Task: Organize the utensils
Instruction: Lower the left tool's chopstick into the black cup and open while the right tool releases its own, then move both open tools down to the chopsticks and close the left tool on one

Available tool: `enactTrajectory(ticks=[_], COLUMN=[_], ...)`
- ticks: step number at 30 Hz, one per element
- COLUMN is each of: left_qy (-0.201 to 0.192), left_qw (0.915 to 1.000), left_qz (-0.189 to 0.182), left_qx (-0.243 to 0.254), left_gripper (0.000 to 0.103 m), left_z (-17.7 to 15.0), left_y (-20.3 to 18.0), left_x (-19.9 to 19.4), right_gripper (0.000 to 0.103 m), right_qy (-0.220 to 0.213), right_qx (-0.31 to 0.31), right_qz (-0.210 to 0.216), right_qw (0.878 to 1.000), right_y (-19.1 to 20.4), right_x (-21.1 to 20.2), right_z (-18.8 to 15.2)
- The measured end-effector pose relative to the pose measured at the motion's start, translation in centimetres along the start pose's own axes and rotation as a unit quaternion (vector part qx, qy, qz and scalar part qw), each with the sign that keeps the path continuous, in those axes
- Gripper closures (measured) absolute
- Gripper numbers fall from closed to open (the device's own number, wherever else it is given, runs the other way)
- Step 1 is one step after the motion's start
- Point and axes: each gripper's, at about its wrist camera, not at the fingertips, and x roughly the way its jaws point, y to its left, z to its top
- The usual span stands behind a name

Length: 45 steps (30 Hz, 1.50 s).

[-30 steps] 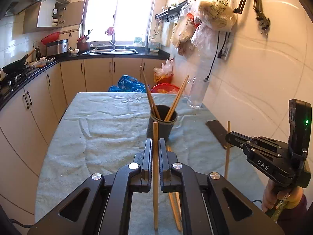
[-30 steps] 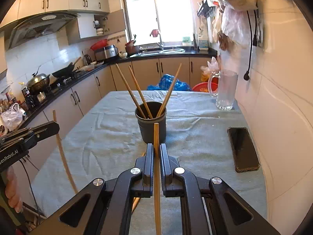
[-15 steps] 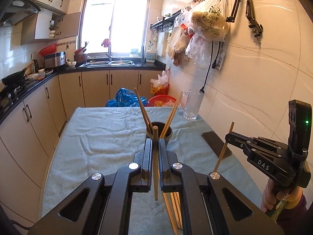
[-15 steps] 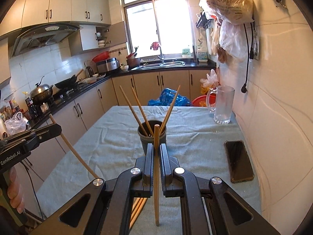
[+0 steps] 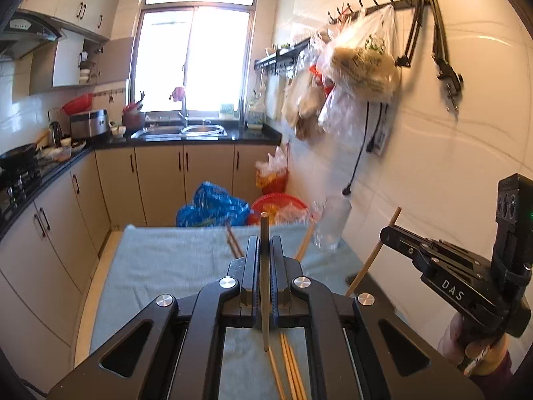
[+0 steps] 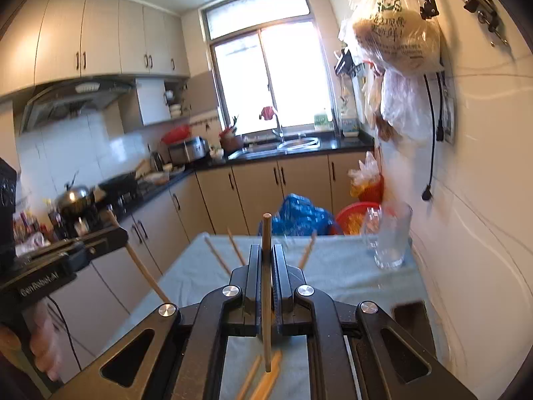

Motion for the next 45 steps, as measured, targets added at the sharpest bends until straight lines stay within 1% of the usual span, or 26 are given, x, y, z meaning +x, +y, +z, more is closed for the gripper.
enactTrajectory(ticks=[3,6,8,10,11,15,18,20,23,24,25,26,27,28,32,35,38,45], left_qy=[-0.014,-0.02,-0.018,-0.007,0.0,0.052,0.073,0.074,0.069,0.067,0.064,0.06,0.053,0.049,0.046,0.041,0.034,0.021], left_qw=[0.9999,0.9998,0.9998,0.9999,0.9999,0.9986,0.9972,0.9971,0.9974,0.9976,0.9978,0.998,0.9982,0.9983,0.9982,0.998,0.9979,0.9982], left_qz=[0.005,0.008,0.011,0.015,0.016,0.014,0.014,0.013,0.013,0.011,0.012,0.014,0.019,0.02,0.021,0.023,0.029,0.037], left_qx=[0.0,-0.002,-0.003,0.001,0.002,-0.001,-0.006,-0.01,-0.013,-0.013,-0.015,-0.017,-0.021,-0.023,-0.033,-0.042,-0.048,-0.042], left_gripper=[0.098,0.098,0.098,0.098,0.098,0.098,0.098,0.098,0.095,0.087,0.075,0.07,0.064,0.064,0.063,0.061,0.057,0.051], left_z=[2.0,3.4,4.0,4.1,4.0,2.5,1.4,1.1,0.9,1.0,1.0,1.0,0.9,0.8,0.4,0.0,-0.5,-2.0], left_y=[-0.3,-0.4,-0.5,-0.7,-0.8,-0.6,-0.4,-0.2,0.3,0.4,0.4,0.6,0.9,1.0,1.8,2.3,2.8,2.5], left_x=[1.3,3.2,4.7,7.1,8.0,12.5,14.3,14.6,14.3,14.1,13.8,13.5,12.9,12.5,10.6,8.7,6.5,1.3], right_gripper=[0.096,0.096,0.096,0.096,0.096,0.096,0.096,0.096,0.096,0.093,0.086,0.08,0.068,0.063,0.061,0.057,0.054,0.049], right_qy=[-0.018,-0.031,-0.035,-0.033,-0.026,0.016,0.047,0.063,0.074,0.076,0.077,0.078,0.076,0.072,0.069,0.067,0.066,0.073], right_qx=[0.013,0.023,0.027,0.029,0.032,0.051,0.064,0.07,0.085,0.092,0.094,0.096,0.096,0.094,0.089,0.087,0.081,0.066], right_qz=[0.002,0.001,-0.006,-0.016,-0.021,-0.029,-0.032,-0.034,-0.033,-0.031,-0.03,-0.031,-0.031,-0.033,-0.035,-0.038,-0.041,-0.061], right_qw=[1.0,0.999,0.999,0.999,0.999,0.998,0.996,0.995,0.993,0.992,0.992,0.992,0.992,0.992,0.993,0.993,0.994,0.993], right_y=[0.0,-0.3,-0.5,-0.9,-1.2,-2.9,-4.3,-4.9,-5.8,-6.1,-6.2,-6.3,-6.3,-6.2,-6.0,-5.9,-5.8,-6.3], right_x=[1.2,2.3,3.6,5.0,6.0,9.3,11.4,12.4,13.2,13.5,13.6,13.7,13.7,13.5,12.6,11.4,10.1,5.6], right_z=[2.4,3.6,4.1,4.3,4.1,2.8,1.3,0.5,-0.4,-0.4,-0.4,-0.5,-0.4,-0.4,-0.3,-0.5,-0.7,-1.9])
